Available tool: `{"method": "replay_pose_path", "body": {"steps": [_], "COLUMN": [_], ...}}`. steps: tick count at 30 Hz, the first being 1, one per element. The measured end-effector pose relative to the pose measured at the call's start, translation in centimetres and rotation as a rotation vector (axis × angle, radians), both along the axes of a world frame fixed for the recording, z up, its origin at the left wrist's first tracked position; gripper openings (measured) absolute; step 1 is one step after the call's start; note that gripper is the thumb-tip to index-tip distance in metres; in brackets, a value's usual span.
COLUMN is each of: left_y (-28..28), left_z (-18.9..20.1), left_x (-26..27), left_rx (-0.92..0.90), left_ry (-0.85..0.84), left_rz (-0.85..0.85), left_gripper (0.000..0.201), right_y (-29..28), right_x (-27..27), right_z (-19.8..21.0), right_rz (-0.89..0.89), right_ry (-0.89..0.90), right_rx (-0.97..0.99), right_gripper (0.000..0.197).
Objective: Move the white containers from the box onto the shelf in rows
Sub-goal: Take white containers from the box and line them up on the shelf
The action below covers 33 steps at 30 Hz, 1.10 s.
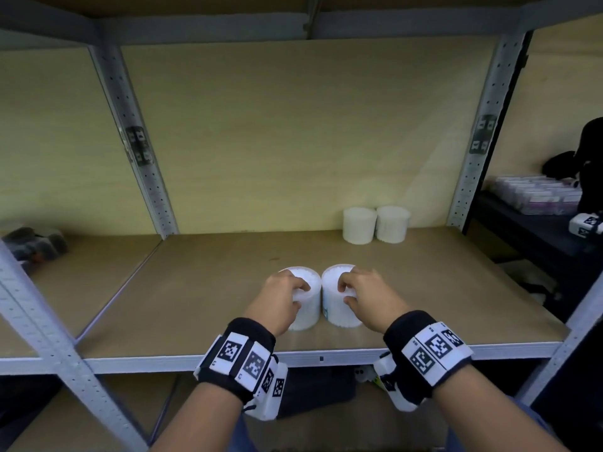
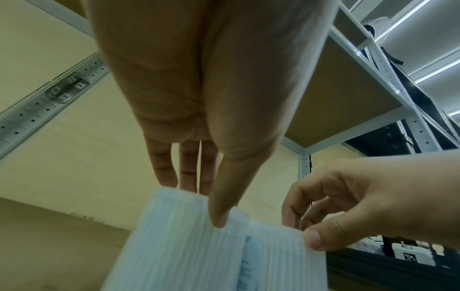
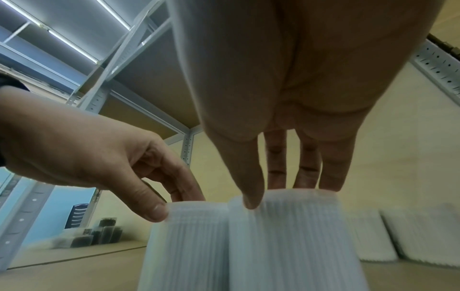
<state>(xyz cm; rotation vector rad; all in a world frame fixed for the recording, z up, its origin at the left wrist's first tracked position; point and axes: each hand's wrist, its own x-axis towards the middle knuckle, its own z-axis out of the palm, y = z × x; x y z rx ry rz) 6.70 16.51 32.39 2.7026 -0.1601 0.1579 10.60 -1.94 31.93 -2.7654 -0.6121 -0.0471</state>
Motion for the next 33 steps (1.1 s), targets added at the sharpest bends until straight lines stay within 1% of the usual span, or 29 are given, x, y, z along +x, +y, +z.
{"method": "replay_pose_path", "body": {"steps": [4,9,17,22,27,30,33], "left_y": [0.2,0.9,1.9,2.3,2.3,2.0,1.5], "left_z": [-0.2,-0.5,-0.8,-1.1,-1.6,-1.5,-1.5], "left_x": [2.8,7.1,14.2,18.4,21.9,23.5,25.0], "left_rx": [0.012,0.010,0.048,0.090,0.116,0.179,0.200], "left_ry": [0.000,0.015,0.034,0.020,0.019,0.019,0.014], "left_rz": [0.014,0.050,0.065,0.080,0.096,0.086,0.073], "left_gripper": [0.040,0.040,0.041,0.042,0.044,0.046,0.048], "right_y": [0.7,1.7,3.4,4.5,5.0,4.9,4.4], "right_x": [3.1,7.3,14.7,19.0,22.0,23.3,24.4], "right_z": [-0.1,-0.1,-0.7,-1.5,-1.9,-2.1,-2.2], "right_rz": [-0.027,-0.053,-0.081,-0.087,-0.090,-0.097,-0.111], "right_ry": [0.014,0.003,-0.006,-0.043,-0.062,-0.071,-0.070], "right_rx": [0.008,0.067,0.066,0.046,0.033,0.065,0.088], "right_gripper": [0.026,0.027,0.028,0.028,0.028,0.028,0.027]}}
